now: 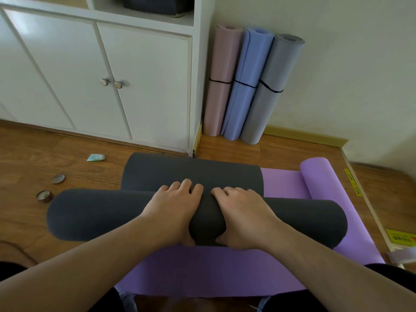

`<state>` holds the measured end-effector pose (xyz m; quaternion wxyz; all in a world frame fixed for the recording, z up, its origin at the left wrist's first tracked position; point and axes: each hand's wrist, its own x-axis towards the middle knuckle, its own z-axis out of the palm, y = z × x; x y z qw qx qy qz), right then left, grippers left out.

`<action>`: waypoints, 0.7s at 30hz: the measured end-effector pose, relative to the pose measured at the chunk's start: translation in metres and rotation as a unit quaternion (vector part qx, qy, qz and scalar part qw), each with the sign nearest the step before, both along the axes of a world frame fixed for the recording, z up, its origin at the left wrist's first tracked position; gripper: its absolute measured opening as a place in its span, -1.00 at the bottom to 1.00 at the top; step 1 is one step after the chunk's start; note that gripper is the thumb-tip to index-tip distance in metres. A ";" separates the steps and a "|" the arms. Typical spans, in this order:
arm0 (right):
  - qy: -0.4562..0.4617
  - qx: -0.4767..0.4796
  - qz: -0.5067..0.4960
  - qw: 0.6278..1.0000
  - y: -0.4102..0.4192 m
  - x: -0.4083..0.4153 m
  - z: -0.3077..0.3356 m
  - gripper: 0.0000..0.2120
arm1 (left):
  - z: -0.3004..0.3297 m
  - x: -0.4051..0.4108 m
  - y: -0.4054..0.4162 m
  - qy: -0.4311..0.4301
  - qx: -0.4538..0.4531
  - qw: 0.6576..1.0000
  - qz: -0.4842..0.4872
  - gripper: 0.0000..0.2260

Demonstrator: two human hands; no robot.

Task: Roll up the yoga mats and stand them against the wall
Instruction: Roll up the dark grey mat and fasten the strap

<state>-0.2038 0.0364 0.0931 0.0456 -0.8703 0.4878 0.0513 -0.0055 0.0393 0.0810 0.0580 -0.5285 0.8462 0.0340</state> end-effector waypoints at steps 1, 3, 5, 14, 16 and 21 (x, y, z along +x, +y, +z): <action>-0.003 0.002 -0.003 1.000 0.000 0.000 0.000 -0.15 | 0.000 -0.001 0.000 -0.002 -0.007 1.000 0.003 -0.11; 0.000 -0.003 -0.006 1.000 0.000 0.000 -0.002 -0.11 | 0.001 -0.002 0.000 0.008 -0.006 1.000 0.004 -0.20; 0.015 -0.009 -0.005 1.000 0.003 0.002 -0.002 0.06 | 0.004 0.000 -0.002 0.027 0.013 1.000 0.006 -0.23; 0.000 -0.026 -0.004 1.000 0.001 0.002 -0.003 -0.10 | 0.004 0.005 -0.001 0.043 0.014 0.999 -0.003 -0.10; -0.004 -0.014 -0.008 1.000 0.001 0.000 -0.003 -0.10 | 0.002 0.004 -0.001 0.016 -0.004 1.000 -0.012 -0.07; 0.013 -0.022 -0.002 1.000 0.004 0.002 -0.002 0.12 | 0.002 0.005 -0.005 0.052 -0.001 0.999 -0.008 -0.17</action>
